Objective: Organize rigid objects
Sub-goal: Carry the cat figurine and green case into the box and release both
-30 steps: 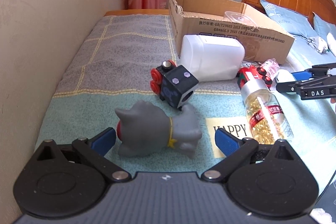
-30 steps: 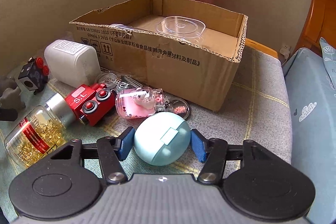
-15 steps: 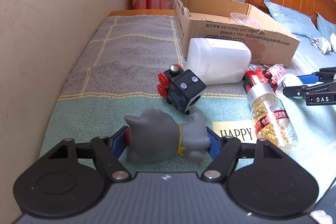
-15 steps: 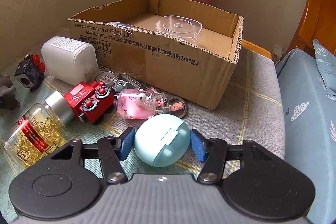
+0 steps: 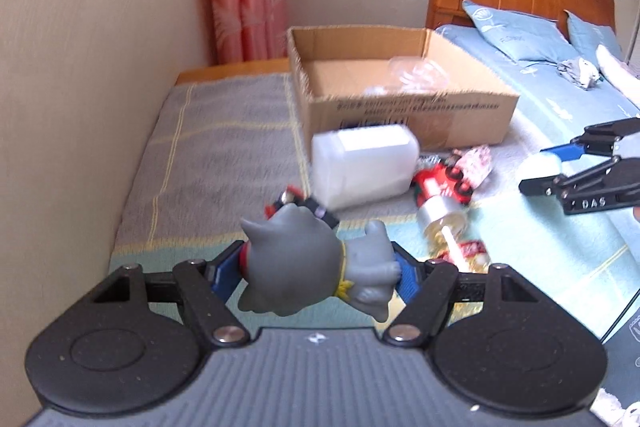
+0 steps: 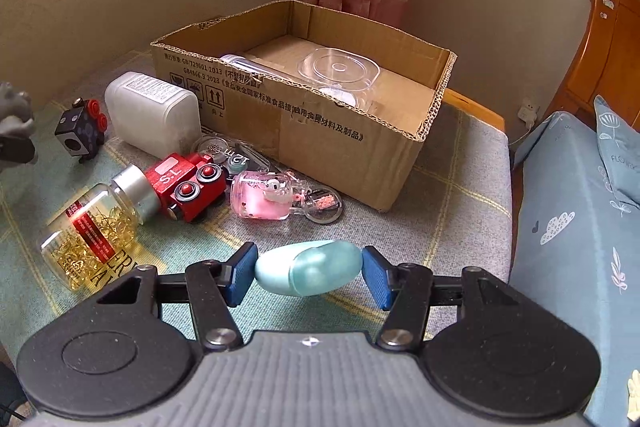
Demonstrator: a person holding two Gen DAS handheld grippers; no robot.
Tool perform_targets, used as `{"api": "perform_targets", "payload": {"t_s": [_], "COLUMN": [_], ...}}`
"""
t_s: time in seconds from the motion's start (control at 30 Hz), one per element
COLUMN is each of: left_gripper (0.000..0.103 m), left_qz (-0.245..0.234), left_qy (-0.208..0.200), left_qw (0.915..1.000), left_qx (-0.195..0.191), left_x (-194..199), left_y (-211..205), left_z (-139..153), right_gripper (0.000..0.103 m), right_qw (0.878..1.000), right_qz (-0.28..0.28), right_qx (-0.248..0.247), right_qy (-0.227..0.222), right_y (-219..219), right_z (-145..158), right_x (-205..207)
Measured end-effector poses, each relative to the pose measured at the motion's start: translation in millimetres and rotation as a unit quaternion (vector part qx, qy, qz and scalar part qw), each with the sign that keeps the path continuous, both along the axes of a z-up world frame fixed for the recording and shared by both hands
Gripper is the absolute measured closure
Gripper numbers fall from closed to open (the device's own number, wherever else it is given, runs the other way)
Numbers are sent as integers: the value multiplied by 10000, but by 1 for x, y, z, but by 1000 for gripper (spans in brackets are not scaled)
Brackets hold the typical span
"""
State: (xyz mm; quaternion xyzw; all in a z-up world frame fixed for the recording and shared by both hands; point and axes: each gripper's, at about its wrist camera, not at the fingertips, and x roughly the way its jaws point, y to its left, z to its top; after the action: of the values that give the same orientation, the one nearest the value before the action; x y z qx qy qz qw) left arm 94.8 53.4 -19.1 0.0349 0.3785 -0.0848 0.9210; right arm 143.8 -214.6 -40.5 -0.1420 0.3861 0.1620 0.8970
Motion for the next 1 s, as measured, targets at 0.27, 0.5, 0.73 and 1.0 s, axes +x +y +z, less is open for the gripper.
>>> {"api": "perform_targets", "payload": {"t_s": [0.27,0.5,0.73,1.0], "left_gripper": [30,30,30,4], "left_qz": [-418,-692,-714,-526], "left_qy": [-369,-461,-88,-123], "left_qw": [9984,9965,9974,9981], "left_qx": [-131,-63,-26,296], "left_x": [51,129,191,222], "left_y": [-24,-50,-65,-73], "left_z": [40,62,50,35], "right_gripper": [41,41,41,41], "right_qw": [9997,9984,9977,9977], "right_qz": [95,188,239,237], "right_qx": [110,233,132,130], "right_qy": [-180,-471,-624,-625], "right_y": [1,-1,2,3], "right_z": [22,55,74,84], "right_x": [1,9,29,52]}}
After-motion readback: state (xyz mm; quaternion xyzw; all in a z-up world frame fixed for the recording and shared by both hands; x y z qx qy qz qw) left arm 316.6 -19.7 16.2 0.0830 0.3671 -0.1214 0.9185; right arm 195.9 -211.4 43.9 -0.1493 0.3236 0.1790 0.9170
